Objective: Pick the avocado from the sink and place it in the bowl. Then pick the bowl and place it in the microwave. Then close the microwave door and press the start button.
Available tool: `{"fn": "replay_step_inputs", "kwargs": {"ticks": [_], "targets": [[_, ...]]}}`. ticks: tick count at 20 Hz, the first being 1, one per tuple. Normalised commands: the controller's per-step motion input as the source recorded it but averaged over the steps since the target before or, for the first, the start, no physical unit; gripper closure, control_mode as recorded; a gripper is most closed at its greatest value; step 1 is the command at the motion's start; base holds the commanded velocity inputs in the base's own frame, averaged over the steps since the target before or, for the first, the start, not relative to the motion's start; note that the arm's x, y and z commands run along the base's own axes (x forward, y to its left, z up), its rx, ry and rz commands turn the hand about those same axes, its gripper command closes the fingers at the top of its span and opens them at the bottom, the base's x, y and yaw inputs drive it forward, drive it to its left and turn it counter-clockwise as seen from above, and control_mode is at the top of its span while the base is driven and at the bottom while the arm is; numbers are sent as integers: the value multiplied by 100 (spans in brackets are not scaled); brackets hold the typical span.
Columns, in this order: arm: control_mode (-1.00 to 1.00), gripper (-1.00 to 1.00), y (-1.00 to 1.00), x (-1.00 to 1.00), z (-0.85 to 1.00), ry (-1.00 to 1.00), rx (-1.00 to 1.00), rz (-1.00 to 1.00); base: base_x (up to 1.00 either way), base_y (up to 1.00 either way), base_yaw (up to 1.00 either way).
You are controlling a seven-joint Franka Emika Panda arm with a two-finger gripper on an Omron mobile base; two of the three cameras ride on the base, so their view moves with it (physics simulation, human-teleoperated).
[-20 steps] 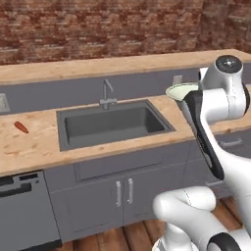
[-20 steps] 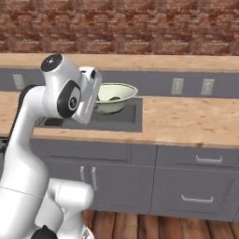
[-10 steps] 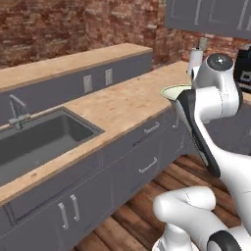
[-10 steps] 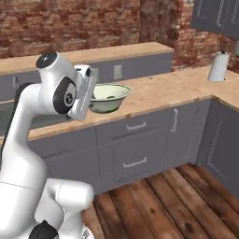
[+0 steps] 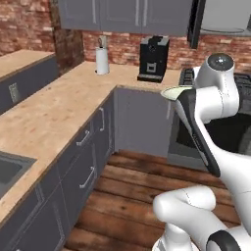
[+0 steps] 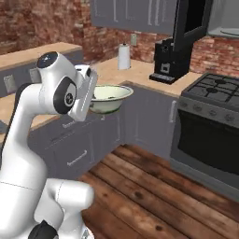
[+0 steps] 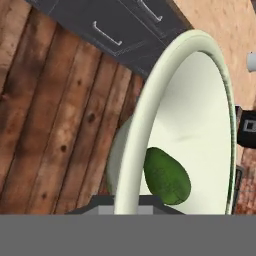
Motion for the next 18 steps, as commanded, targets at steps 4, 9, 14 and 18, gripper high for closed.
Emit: {"fn": "replay_step_inputs", "kwargs": {"ticks": [4, 9, 14, 18], "targets": [[100, 100, 0, 0, 0, 0, 0, 0, -7, 0, -66], [100, 100, 0, 0, 0, 0, 0, 0, -2, -9, -50], [100, 100, 0, 0, 0, 0, 0, 0, 15, -32, -31], [100, 100, 0, 0, 0, 0, 0, 0, 88, -23, -23]]}}
